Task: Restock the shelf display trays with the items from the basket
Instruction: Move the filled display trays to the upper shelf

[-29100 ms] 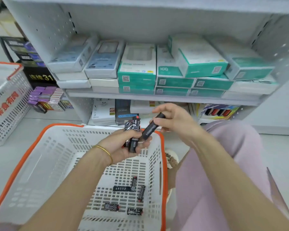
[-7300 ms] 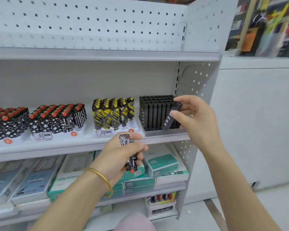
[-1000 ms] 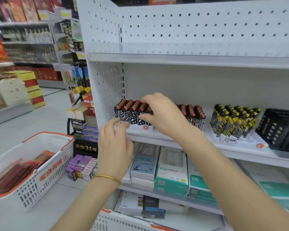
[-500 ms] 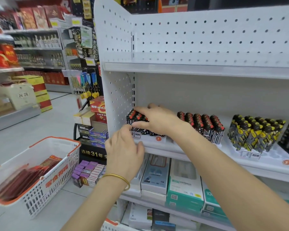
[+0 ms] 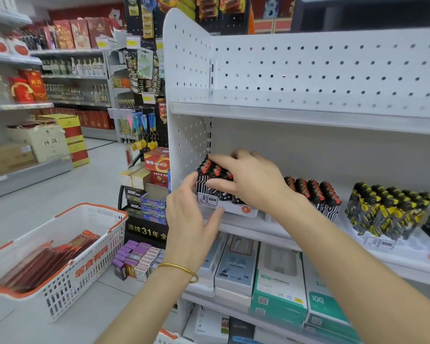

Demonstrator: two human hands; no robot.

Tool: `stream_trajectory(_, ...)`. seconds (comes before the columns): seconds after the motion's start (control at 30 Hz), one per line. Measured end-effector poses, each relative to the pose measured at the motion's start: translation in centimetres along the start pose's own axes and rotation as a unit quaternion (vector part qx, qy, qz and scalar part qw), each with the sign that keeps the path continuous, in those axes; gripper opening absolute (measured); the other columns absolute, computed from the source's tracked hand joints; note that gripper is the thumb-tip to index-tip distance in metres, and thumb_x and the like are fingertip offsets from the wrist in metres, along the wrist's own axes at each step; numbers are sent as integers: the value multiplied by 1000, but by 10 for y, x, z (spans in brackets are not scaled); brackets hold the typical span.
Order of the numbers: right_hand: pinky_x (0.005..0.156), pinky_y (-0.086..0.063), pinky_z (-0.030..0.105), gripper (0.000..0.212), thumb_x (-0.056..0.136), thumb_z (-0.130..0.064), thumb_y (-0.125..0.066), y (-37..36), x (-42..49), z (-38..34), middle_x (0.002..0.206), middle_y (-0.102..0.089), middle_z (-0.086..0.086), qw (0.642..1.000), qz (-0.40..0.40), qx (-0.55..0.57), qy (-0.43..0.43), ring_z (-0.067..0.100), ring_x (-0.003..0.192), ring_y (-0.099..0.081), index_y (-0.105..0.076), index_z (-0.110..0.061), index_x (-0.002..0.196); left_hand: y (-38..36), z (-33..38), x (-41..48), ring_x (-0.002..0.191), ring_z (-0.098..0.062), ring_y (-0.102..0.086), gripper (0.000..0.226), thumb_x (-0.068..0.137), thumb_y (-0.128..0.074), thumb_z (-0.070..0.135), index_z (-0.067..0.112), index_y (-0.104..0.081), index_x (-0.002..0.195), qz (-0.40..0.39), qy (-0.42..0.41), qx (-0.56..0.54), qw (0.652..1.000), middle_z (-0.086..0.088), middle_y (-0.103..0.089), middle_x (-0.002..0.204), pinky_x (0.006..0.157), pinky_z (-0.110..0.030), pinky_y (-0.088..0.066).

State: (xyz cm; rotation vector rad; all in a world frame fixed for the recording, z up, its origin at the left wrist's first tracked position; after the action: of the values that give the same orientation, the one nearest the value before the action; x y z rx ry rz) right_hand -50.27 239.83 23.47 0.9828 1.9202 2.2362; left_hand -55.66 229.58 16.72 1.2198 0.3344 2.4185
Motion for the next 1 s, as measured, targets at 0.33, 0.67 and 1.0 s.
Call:
stream_trajectory(0.33,82,-41,36,61,82,-72,-34,74,-52,-33,121,-49,1,999,3,24,22,26,114,-48,-28,-49,139,67,60,-17,109,-2,-37,77,75,-75,25,47,-22,127,7,-63,-35,997,34,-31,114,90,-13,-30)
stream_trajectory(0.67,64,-45,27,49,85,-68,-39,201,-52,-59,107,-63,-12,994,83,28,61,12,94,-57,-55,-37,120,136,140,24,121,-14,-38,80,75,-73,28,22,-30,142,44,-108,-30,993,14,-38,119,103,-36,-37)
stream_trajectory(1.0,75,-47,31,55,87,-63,-43,247,19,-7,111,-60,-9,992,106,34,52,10,93,-53,-54,-28,129,105,176,122,131,-26,-30,77,82,-70,25,13,-26,144,39,-93,-46,994,-3,-38,137,108,-43,-31)
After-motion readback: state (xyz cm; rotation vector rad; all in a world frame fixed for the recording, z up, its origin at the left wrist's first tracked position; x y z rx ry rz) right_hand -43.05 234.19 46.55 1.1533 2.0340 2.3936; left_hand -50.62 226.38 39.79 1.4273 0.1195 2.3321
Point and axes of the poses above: each hand's wrist, its own x-axis towards the middle knuckle, its own y-axis out of the back of the hand, z = x × y, the point moved 9 cm from there along x, towards the middle knuckle
